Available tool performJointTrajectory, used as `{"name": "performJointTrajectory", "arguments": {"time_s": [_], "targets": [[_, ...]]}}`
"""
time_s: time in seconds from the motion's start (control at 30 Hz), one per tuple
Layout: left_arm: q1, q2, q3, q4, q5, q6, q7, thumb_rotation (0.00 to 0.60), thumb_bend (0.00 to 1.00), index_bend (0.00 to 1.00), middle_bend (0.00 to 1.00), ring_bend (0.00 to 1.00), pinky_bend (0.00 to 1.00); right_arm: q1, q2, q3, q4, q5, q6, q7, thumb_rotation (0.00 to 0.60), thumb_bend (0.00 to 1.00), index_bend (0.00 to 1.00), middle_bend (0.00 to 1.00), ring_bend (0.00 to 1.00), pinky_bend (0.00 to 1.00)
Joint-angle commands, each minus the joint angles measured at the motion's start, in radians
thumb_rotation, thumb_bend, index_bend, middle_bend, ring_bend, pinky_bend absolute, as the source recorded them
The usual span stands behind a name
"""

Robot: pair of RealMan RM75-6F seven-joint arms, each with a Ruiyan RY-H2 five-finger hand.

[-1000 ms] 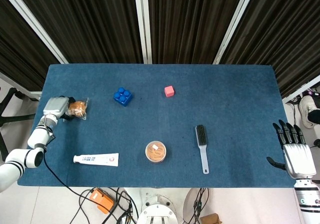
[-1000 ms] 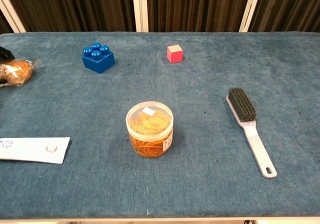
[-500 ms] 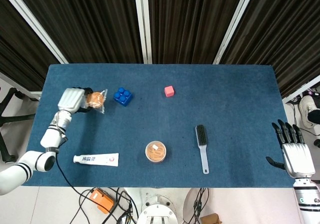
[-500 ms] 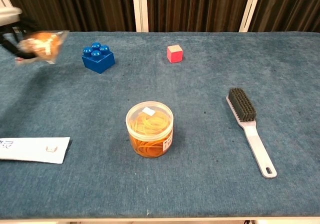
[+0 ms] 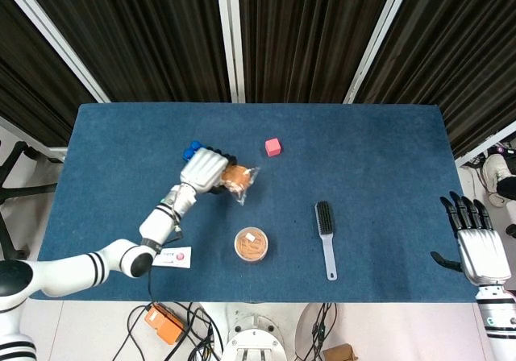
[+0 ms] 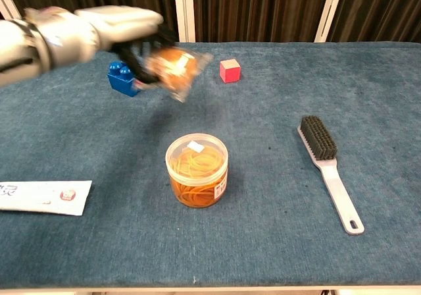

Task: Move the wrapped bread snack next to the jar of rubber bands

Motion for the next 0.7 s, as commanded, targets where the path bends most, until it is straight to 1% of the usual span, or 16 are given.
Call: {"name": "performJointTrajectory", "arguments": {"time_s": [0.03, 0.13, 0.23, 0.33, 0.37, 0.47, 0.53, 0.6, 0.7], "targets": [[-0.041, -0.055, 0.023, -0.018, -0.044, -0.003, 0.068, 0.6, 0.34, 0.61, 0.58, 0.42, 0.4, -0.001, 0.003, -0.002, 0.001, -0.003, 0.003, 0.007, 0.6, 0.23, 0.0, 0.0, 0.0, 0.0], [-0.051, -0.075, 0.048, -0.015, -0.075, -0.001, 0.11, 0.6, 0.32, 0.61, 0.58, 0.42, 0.4, -0.004, 0.006, -0.004, 0.002, -0.012, 0.01, 0.015, 0.6, 0.23, 0.0, 0.0, 0.0, 0.0], [-0.061, -0.09, 0.058, 0.0, -0.114, -0.001, 0.137, 0.6, 0.26, 0.58, 0.56, 0.41, 0.4, -0.008, 0.007, -0.008, 0.002, -0.02, 0.018, 0.021, 0.6, 0.23, 0.0, 0.0, 0.0, 0.0], [-0.067, -0.102, 0.051, 0.017, -0.145, -0.006, 0.126, 0.6, 0.2, 0.48, 0.48, 0.37, 0.4, -0.009, 0.007, -0.011, 0.002, -0.028, 0.022, 0.022, 0.6, 0.23, 0.0, 0.0, 0.0, 0.0], [-0.069, -0.103, 0.051, 0.021, -0.15, -0.013, 0.117, 0.6, 0.17, 0.43, 0.44, 0.34, 0.39, -0.009, 0.007, -0.012, 0.002, -0.03, 0.023, 0.022, 0.6, 0.23, 0.0, 0.0, 0.0, 0.0], [-0.076, -0.088, 0.056, 0.017, -0.163, -0.049, 0.095, 0.6, 0.12, 0.28, 0.31, 0.23, 0.29, -0.01, 0.007, -0.013, 0.003, -0.034, 0.026, 0.021, 0.6, 0.23, 0.0, 0.0, 0.0, 0.0], [-0.082, -0.076, 0.063, 0.003, -0.168, -0.06, 0.093, 0.6, 0.09, 0.21, 0.24, 0.17, 0.26, -0.01, 0.007, -0.011, 0.003, -0.03, 0.026, 0.022, 0.6, 0.23, 0.0, 0.0, 0.0, 0.0], [-0.087, -0.067, 0.07, -0.012, -0.163, -0.065, 0.09, 0.6, 0.06, 0.16, 0.18, 0.12, 0.24, -0.009, 0.007, -0.009, 0.003, -0.027, 0.024, 0.022, 0.6, 0.23, 0.0, 0.0, 0.0, 0.0], [-0.092, -0.061, 0.073, -0.024, -0.161, -0.061, 0.086, 0.6, 0.02, 0.11, 0.14, 0.08, 0.24, -0.01, 0.008, -0.01, 0.001, -0.028, 0.025, 0.022, 0.6, 0.23, 0.0, 0.0, 0.0, 0.0]]}}
